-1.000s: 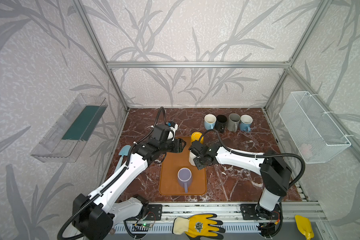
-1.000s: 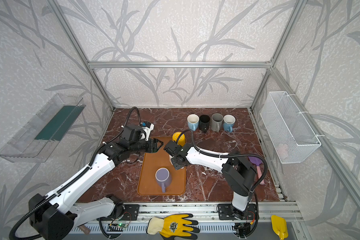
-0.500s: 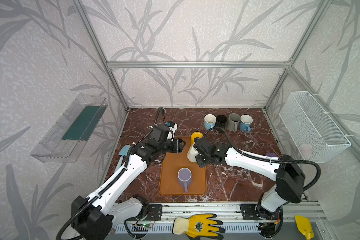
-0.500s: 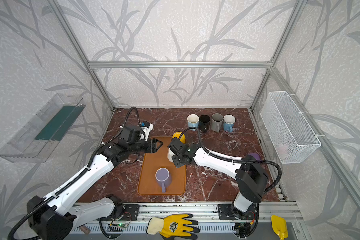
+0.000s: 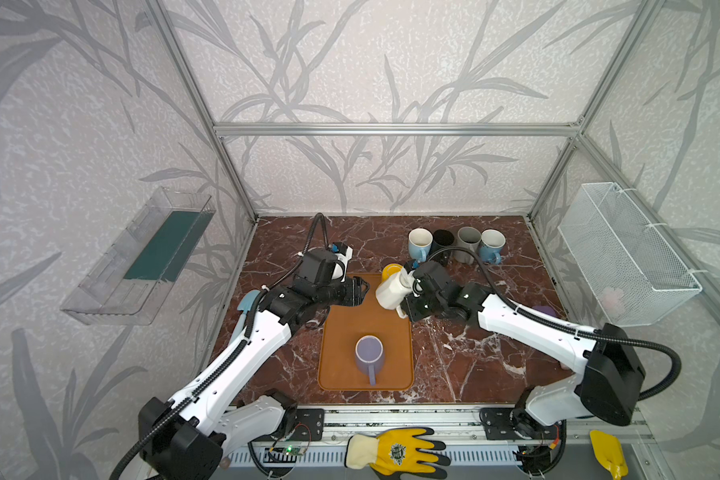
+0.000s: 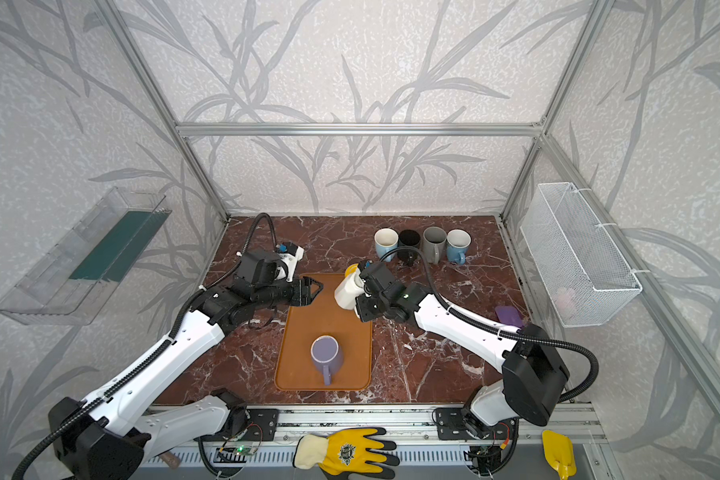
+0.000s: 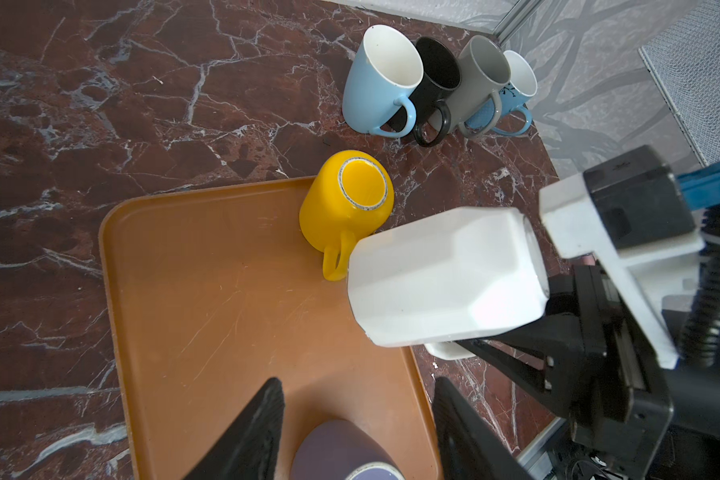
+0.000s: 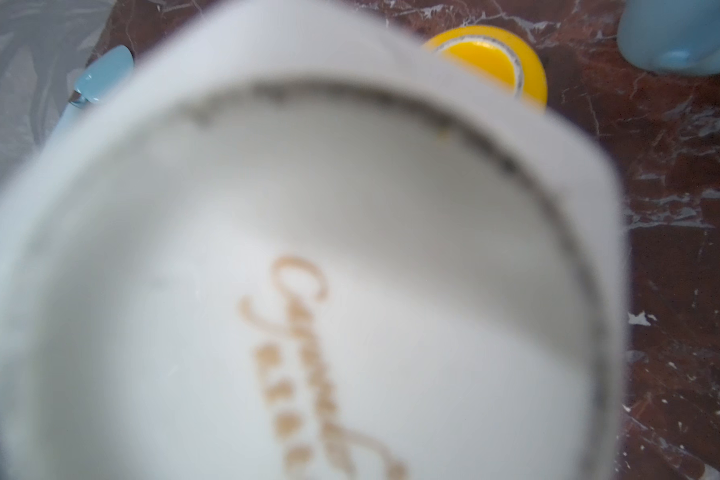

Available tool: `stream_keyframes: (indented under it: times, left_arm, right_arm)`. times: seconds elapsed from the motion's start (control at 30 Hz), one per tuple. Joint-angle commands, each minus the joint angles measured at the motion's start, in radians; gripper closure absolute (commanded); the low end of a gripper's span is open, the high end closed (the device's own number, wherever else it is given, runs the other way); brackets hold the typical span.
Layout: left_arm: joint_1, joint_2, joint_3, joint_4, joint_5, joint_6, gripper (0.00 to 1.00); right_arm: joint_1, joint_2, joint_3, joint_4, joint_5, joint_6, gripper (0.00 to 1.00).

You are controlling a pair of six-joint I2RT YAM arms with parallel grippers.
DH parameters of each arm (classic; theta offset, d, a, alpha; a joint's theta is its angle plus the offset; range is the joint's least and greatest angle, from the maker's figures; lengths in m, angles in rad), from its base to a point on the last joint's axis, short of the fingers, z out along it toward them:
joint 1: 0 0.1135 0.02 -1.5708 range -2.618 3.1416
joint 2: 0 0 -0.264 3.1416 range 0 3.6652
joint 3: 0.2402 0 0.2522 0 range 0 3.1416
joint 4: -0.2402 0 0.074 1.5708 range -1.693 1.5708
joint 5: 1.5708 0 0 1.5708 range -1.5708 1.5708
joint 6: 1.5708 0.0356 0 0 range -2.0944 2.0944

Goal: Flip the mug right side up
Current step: 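Lift the white hexagonal mug with the right gripper and tilt it sideways, then move the left gripper to the mug's rim while the right gripper holds it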

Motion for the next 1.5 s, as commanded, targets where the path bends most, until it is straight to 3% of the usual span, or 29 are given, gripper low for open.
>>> stream_keyframes:
  times: [0.0, 0.4, 0.6, 0.8, 1.07, 1.47]
  left_arm:
    - [-0.005, -0.017, 0.035, -0.02, -0.007, -0.006, 0.41]
    - [0.012, -0.033, 0.027, 0.012, 0.043, -0.024, 0.41]
    - [0.048, -0.051, -0.01, 0.089, 0.15, -0.051, 0.41]
    - [0.087, -0.073, -0.076, 0.219, 0.325, -0.087, 0.41]
    - [0.144, -0.099, -0.171, 0.422, 0.512, -0.174, 0.41]
    - [0.155, -0.15, -0.277, 0.704, 0.629, -0.277, 0.43]
  right_arm:
    - [-0.033, -0.071, 0.002, 0.151, -0.074, -0.008, 1.0]
    - [-0.175, -0.124, -0.012, 0.341, -0.309, 0.052, 1.0]
    - [-0.219, -0.141, -0.046, 0.485, -0.425, 0.113, 1.0]
    - [-0.226, -0.133, -0.057, 0.577, -0.488, 0.124, 1.0]
    - [-0.228, -0.105, -0.08, 0.788, -0.588, 0.231, 1.0]
    - [-0.226, -0.05, -0.105, 1.06, -0.725, 0.383, 1.0]
